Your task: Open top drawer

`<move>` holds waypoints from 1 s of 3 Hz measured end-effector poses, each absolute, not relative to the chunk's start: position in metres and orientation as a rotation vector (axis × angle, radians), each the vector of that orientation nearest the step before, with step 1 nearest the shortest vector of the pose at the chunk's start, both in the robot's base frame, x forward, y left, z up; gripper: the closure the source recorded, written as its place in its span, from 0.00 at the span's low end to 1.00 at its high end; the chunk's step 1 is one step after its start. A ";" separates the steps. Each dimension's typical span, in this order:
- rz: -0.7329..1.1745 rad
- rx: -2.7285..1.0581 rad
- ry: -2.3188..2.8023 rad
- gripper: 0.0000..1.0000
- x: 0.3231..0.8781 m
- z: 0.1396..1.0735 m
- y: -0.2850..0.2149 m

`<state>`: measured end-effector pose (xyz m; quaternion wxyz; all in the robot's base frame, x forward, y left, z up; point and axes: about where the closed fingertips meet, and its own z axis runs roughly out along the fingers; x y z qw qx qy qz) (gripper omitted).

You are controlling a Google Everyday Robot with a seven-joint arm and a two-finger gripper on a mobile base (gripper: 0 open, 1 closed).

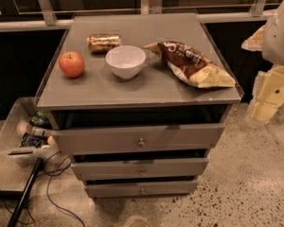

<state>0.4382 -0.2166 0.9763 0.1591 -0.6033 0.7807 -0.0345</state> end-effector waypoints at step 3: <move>0.040 -1.673 2.142 0.00 0.417 0.950 -0.215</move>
Offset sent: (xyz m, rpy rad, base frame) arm -0.0169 0.0011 -0.0283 0.1613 -0.0186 0.0403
